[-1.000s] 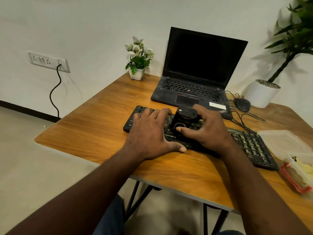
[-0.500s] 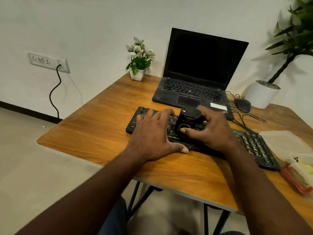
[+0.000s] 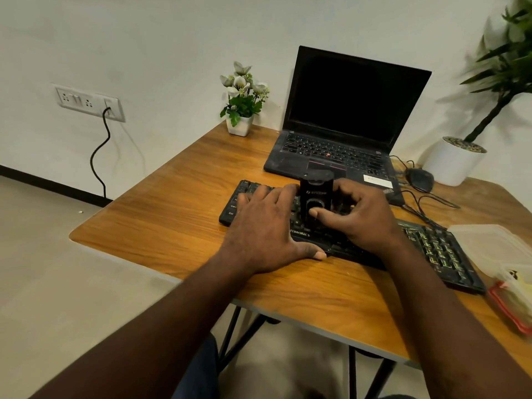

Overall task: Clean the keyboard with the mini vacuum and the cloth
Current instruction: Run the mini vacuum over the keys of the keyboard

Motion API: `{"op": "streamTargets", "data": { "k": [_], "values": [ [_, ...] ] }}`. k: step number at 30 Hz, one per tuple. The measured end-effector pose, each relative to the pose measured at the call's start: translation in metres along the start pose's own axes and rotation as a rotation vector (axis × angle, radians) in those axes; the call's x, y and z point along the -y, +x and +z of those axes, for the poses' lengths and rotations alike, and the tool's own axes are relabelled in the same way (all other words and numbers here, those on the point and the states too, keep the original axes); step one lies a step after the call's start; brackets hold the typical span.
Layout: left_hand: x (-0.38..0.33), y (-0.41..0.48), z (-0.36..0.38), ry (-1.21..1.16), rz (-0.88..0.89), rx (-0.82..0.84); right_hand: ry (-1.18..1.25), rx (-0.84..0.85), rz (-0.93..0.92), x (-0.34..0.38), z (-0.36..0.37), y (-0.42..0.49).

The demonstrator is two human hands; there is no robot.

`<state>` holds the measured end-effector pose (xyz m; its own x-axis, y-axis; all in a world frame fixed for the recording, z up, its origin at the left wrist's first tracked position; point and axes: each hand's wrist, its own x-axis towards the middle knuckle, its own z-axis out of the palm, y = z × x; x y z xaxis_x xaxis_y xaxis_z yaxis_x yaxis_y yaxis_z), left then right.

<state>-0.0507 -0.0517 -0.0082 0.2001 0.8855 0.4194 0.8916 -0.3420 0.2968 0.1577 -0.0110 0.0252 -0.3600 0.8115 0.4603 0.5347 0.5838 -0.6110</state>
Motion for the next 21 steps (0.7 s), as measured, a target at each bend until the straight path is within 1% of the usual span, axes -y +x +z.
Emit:
{"op": "streamTargets", "data": {
  "k": [3, 4, 7, 8, 12, 13, 16, 17, 21],
  "values": [
    [-0.0005, 0.0000, -0.0005, -0.020, -0.009, 0.008, -0.092, -0.083, 0.014, 0.0005, 0.0042, 0.0075],
    [-0.0006, 0.0000, -0.0006, -0.026, -0.012, 0.010, -0.082, -0.077, 0.027, -0.0001, 0.0048, 0.0083],
    [-0.0013, 0.0001, -0.0009, -0.035, -0.014, 0.010, -0.002, 0.024, 0.045, -0.0026, 0.0010, 0.0063],
    [-0.0013, 0.0003, -0.0008, -0.041, -0.012, 0.010, -0.004, 0.023, 0.053, -0.0039, 0.0000, 0.0070],
    [-0.0009, 0.0005, -0.0006, -0.068, -0.011, 0.019, -0.086, -0.087, 0.072, -0.0034, 0.0023, 0.0095],
    [-0.0006, 0.0004, -0.0007, -0.069, -0.010, 0.020, -0.074, -0.074, 0.067, -0.0037, 0.0029, 0.0086],
    [0.0000, 0.0003, 0.0001, -0.063, -0.004, 0.016, 0.041, 0.046, 0.059, -0.0051, -0.0004, 0.0049],
    [0.0000, 0.0004, -0.0001, -0.063, -0.004, 0.015, 0.056, 0.049, 0.067, -0.0058, -0.0014, 0.0054],
    [-0.0005, 0.0008, -0.0003, -0.066, -0.011, 0.016, -0.090, -0.119, 0.121, -0.0088, 0.0012, 0.0101]
  ]
}}
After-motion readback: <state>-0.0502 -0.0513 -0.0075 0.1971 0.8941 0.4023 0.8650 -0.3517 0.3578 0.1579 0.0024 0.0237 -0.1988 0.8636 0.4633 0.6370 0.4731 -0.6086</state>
